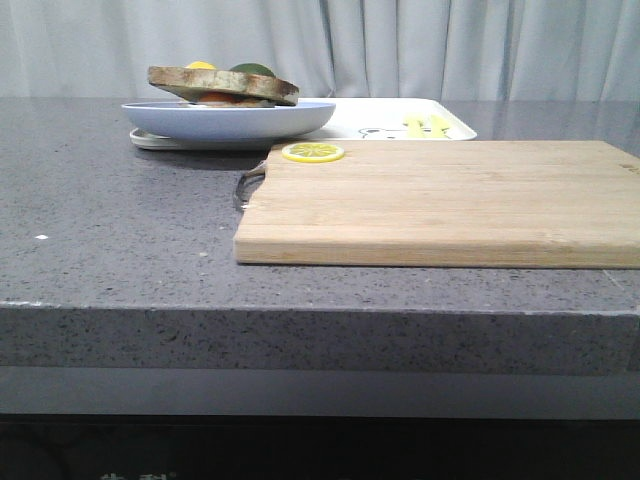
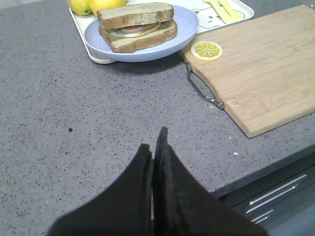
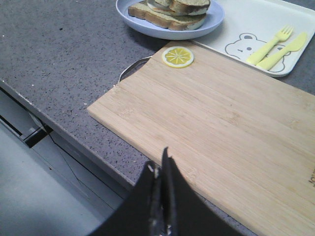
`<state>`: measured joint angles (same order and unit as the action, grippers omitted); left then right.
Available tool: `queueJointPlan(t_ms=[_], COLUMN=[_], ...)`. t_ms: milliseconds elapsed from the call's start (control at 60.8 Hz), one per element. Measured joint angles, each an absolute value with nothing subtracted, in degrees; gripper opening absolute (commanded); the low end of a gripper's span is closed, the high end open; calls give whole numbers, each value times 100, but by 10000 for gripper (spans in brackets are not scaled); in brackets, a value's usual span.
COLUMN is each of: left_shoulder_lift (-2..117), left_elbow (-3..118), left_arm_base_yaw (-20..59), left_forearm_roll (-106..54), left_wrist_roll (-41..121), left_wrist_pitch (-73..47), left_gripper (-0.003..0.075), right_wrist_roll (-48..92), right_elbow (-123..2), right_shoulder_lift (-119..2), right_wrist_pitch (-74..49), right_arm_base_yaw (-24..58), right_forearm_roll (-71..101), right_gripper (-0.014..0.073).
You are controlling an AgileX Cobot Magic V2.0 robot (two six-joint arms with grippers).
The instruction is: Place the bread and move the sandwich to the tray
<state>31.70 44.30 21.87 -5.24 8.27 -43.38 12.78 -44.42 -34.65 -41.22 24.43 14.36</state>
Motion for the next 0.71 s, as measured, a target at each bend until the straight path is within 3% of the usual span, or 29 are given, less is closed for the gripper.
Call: queueJointPlan(t_ms=[263,708], left_shoulder_lift=[2856,348], left_elbow=[4119,1703], left_arm_base_yaw=[2087,380], left_forearm_roll=[-524,-541], left_wrist_roll=[827,823], left_wrist_pitch=[-4072,-2426], left_gripper=[-18,-18], right_wrist_roll=[1278,1278], right_elbow=[-4442,-4442], right_shoulder_lift=[-3465,-3465], right_wrist_pitch=[-4122,-4122], right_arm_base_yaw=[2443,2443], right_forearm_roll=[1436,1436], right_gripper=[-68,-68])
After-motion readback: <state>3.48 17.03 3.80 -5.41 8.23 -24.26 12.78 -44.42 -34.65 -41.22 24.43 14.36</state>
